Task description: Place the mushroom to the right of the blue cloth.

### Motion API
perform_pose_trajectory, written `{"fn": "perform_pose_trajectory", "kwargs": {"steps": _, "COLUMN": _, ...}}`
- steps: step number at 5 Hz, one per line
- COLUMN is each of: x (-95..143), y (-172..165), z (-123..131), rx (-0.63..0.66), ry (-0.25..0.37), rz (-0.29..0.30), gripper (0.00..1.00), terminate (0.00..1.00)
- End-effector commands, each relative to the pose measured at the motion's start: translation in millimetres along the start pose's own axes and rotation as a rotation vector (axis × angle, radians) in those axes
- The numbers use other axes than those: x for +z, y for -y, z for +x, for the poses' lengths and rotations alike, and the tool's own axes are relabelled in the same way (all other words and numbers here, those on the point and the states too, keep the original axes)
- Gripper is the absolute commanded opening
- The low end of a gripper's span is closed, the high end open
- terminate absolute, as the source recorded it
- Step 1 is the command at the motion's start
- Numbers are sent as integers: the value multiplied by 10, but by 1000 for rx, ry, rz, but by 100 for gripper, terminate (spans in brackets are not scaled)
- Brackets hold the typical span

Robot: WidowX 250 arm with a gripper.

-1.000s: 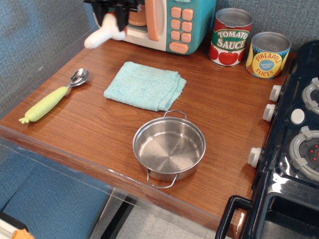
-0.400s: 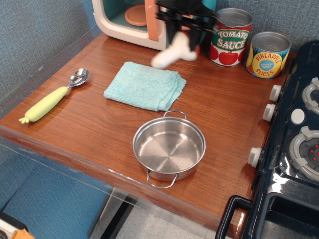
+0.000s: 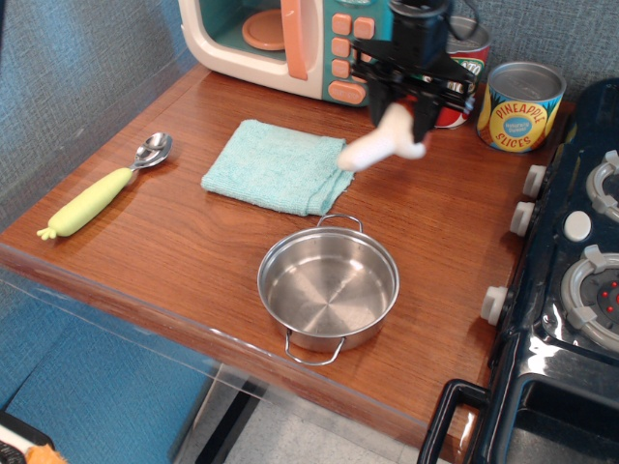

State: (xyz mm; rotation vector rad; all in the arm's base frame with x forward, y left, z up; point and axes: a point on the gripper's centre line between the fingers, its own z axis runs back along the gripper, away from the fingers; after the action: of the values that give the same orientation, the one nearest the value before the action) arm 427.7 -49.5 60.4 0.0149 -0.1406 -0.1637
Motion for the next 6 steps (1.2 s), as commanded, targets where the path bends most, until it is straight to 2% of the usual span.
{"fn": "perform_pose_trajectory", "kwargs": {"steps": 1, "x": 56, "y": 230, "z": -31, "rx": -40, "ry": 10, "rz": 32, "gripper": 0, "terminate": 0}}
{"fn": "perform_pose_trajectory", "kwargs": {"steps": 2, "x": 106, "y": 234, "z": -38, "rx": -52, "ry": 22, "rz": 44, "gripper": 100, "terminate": 0}}
{"fn": "perform_pose_trajectory", "kwargs": {"steps": 4, "x": 488, "y": 206, "z": -13, "rx": -38, "ry": 118, "rz": 45, "gripper": 100, "terminate": 0}}
{"fn": "perform_pose_trajectory", "kwargs": {"steps": 5, "x": 814, "y": 215, "z": -45, "rx": -19, "ry": 184, "rz": 29, "gripper": 100, "terminate": 0}}
{"fn": "perform_pose_trajectory", "kwargs": {"steps": 6, "x": 1055, "y": 152, "z": -135, "rx": -13, "ry": 198, "rz": 4, "gripper": 100, "terminate": 0}}
